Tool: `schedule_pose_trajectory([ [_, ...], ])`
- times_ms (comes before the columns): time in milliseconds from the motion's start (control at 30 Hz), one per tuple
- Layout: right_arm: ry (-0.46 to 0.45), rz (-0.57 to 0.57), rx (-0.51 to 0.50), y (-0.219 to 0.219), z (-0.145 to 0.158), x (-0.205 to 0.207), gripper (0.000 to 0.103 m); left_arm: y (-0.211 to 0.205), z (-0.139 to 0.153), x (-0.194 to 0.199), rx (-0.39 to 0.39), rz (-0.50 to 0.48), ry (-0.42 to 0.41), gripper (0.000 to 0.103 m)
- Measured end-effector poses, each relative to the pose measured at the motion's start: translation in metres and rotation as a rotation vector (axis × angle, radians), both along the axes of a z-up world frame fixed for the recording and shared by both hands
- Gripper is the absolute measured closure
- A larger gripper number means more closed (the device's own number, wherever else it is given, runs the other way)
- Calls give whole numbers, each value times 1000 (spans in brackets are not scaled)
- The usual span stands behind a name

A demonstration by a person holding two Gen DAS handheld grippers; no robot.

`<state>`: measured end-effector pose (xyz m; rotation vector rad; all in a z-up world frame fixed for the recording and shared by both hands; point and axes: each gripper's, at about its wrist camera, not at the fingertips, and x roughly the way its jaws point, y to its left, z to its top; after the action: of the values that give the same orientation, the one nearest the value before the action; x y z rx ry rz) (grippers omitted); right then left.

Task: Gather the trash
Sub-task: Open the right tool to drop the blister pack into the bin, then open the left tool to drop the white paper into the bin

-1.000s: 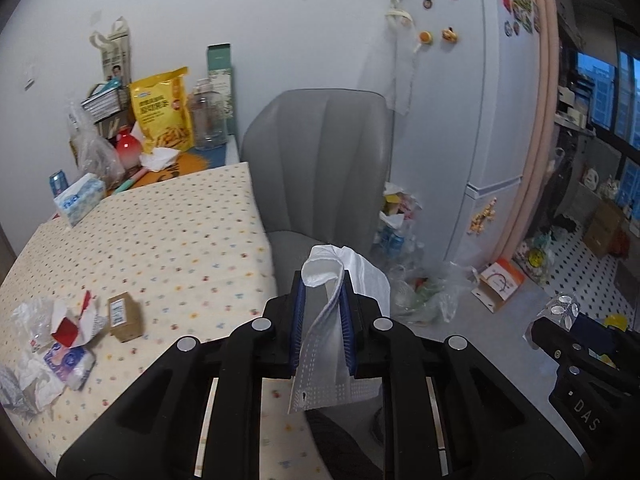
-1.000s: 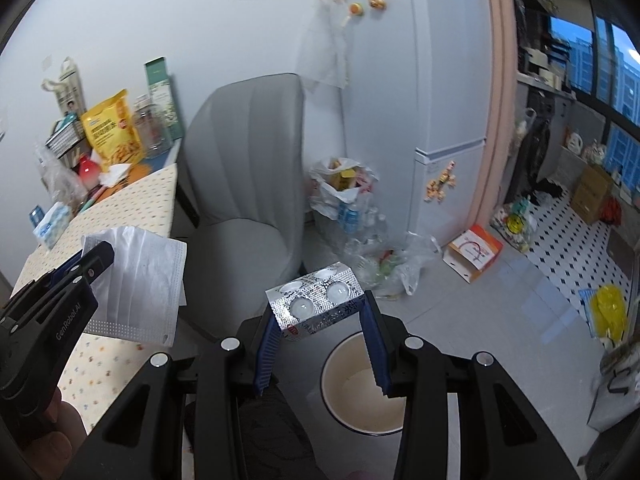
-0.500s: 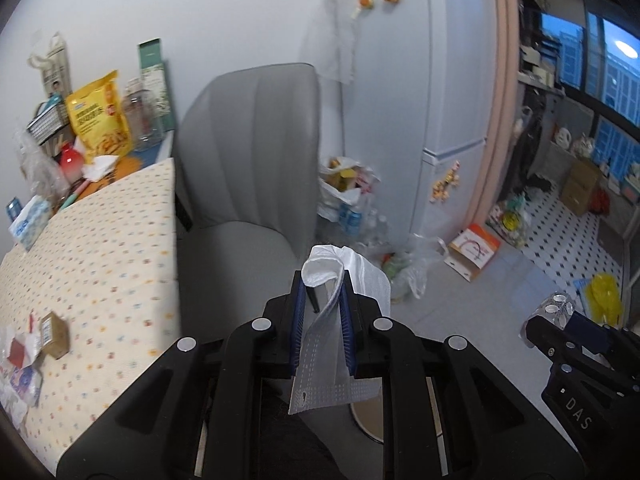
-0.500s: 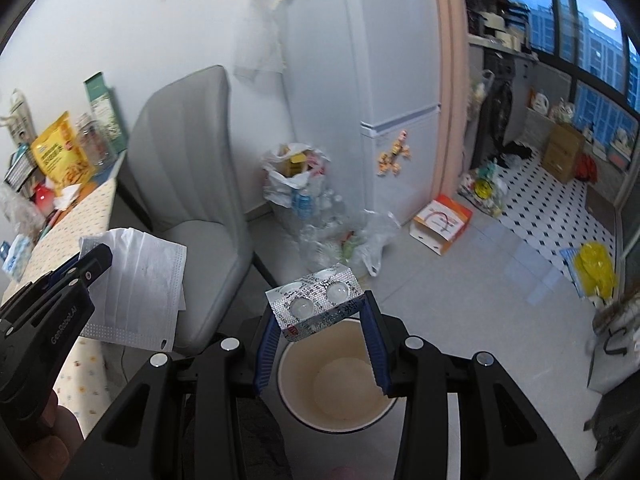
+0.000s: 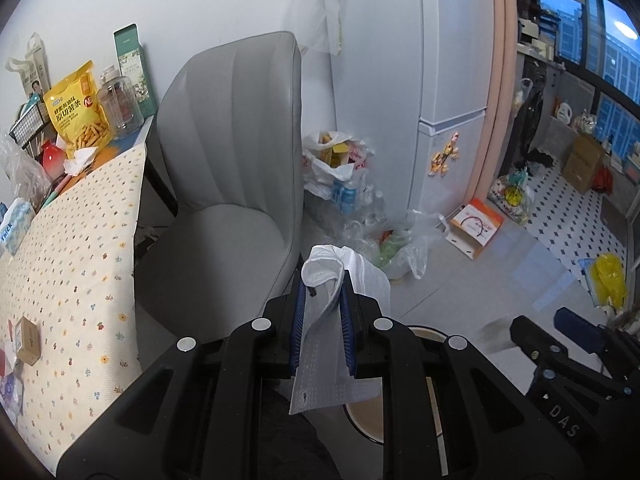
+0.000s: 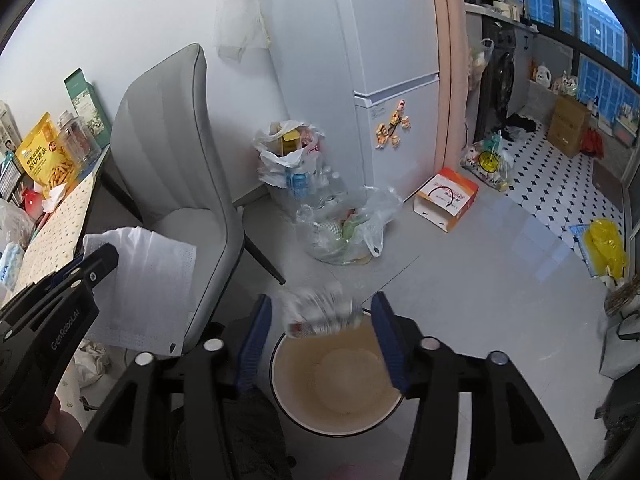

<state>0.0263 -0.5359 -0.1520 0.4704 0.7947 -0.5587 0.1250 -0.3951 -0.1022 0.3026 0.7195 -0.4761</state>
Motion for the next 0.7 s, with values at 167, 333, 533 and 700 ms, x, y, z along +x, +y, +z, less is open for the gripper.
schedule_pose_trajectory([
  [167, 27, -39, -15, -5, -1, -11, 35, -9, -6, -3, 16, -15, 11, 86],
  [333, 29, -97, -45, -16, 5, -33, 21, -26, -11, -12, 24, -57, 23, 86],
  [533, 42, -182, -55, -37, 7, -67, 20, -54, -18, -26, 32, -125, 55, 85],
  [700, 54, -239, -58, -52, 6, -88, 19, -75, -26, -35, 34, -174, 98, 83],
])
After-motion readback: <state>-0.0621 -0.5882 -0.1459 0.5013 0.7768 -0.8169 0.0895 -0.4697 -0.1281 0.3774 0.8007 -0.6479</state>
